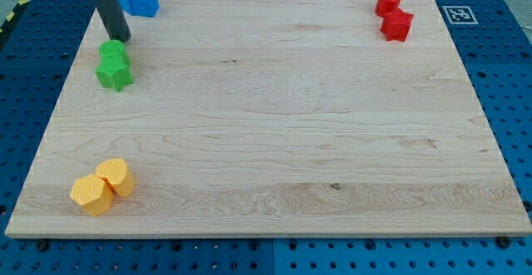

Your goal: Place the blue triangle diagonally to the blue cube

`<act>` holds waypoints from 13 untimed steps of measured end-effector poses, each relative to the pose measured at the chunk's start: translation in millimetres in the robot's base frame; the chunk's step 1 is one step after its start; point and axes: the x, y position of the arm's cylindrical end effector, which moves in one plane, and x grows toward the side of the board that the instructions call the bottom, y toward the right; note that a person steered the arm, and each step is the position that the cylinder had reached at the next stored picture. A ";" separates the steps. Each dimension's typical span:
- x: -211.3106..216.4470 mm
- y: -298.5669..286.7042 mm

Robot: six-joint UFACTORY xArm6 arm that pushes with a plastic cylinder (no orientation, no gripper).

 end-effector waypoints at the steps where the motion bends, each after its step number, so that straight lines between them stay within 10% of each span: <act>1: -12.6 -9.1; 5: -103.8 -36.0; 13: -37.1 16.7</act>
